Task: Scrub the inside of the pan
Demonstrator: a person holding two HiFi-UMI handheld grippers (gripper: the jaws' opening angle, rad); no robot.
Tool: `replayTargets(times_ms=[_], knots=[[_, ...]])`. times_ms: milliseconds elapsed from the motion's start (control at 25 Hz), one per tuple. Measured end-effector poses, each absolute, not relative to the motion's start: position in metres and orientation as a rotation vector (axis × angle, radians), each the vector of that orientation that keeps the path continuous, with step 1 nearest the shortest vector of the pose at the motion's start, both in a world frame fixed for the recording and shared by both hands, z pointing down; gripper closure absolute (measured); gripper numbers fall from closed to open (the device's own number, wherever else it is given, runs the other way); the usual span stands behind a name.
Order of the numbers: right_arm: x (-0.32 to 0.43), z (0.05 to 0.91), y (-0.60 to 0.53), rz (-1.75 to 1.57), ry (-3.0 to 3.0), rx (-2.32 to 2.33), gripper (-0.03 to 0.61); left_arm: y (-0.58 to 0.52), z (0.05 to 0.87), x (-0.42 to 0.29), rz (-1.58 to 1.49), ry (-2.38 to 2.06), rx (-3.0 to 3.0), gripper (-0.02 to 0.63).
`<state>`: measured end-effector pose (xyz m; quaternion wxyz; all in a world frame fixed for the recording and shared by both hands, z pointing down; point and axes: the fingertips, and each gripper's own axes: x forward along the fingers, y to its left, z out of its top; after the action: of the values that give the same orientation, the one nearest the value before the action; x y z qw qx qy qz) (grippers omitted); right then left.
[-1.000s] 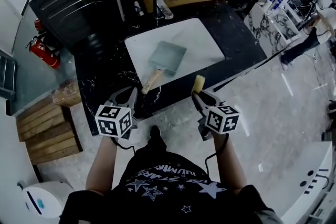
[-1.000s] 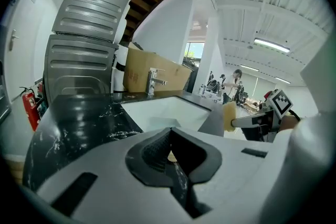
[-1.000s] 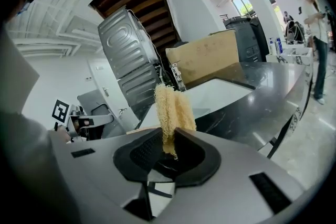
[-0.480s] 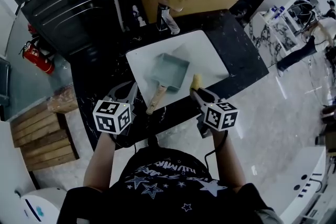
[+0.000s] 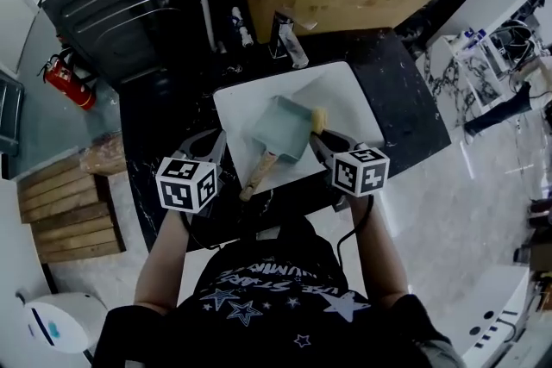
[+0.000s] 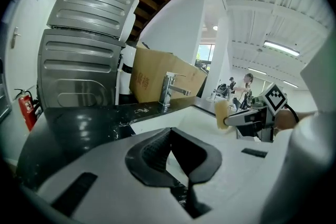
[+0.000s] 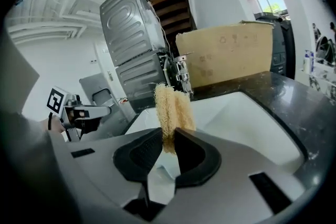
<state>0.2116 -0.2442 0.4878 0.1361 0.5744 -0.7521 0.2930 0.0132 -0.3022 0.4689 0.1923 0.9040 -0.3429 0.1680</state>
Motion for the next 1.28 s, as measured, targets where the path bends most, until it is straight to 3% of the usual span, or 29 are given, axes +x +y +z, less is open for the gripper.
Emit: replayTargets(times_ms=[600,1280], knots=[[0.226,0.583,-0.326,0.692,-2.033,1.081,0.506,-0.328,0.480,0.014,0.490,-1.267,2.338,0.606],[0.223,0.680,-0.371,0.474,-1.716,0.797,0.507,-0.353,0.515,0.015,0.571,-1.324,2.226,0.606]])
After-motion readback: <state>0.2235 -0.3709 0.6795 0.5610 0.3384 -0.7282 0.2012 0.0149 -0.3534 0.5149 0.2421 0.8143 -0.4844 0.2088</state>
